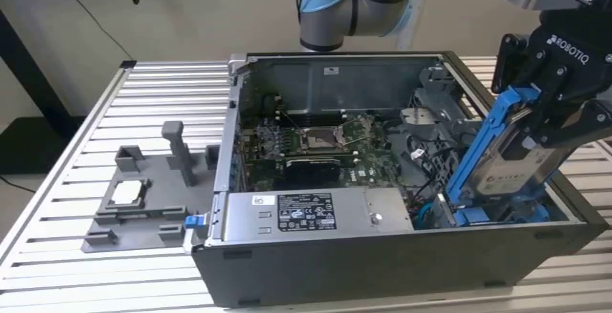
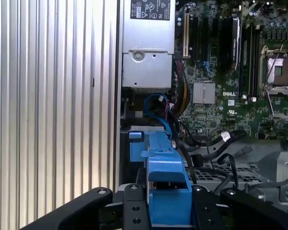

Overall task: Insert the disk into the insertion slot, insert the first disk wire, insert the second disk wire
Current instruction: 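Insert the disk into the insertion slot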

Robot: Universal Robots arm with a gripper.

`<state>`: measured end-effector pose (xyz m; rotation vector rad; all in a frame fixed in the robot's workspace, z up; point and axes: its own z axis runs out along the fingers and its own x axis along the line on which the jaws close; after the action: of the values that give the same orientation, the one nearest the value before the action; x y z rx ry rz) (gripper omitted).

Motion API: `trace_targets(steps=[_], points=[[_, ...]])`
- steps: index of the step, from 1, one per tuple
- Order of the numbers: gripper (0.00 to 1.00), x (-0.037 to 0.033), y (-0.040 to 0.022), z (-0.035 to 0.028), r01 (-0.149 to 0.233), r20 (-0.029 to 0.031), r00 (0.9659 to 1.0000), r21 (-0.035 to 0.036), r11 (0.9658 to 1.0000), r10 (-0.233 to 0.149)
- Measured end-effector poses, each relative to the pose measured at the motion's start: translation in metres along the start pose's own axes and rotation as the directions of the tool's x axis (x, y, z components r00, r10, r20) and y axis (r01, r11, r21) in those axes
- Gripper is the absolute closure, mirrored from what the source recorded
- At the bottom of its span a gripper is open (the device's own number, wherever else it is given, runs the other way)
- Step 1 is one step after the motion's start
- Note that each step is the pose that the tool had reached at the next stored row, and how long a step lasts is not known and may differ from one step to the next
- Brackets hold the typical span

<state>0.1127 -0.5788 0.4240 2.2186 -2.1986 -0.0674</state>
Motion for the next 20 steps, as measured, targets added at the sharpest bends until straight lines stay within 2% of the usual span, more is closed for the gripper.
trace_targets(steps=[9, 20], points=[[0.67, -0.0005, -0.0042, 0.0145, 0.0, 0.0001, 1.0, 0.0, 1.0, 0.0], [0.67, -0.0005, -0.0065, 0.0342, 0.0, 0.0006, 1.0, 0.0, 1.0, 0.0]])
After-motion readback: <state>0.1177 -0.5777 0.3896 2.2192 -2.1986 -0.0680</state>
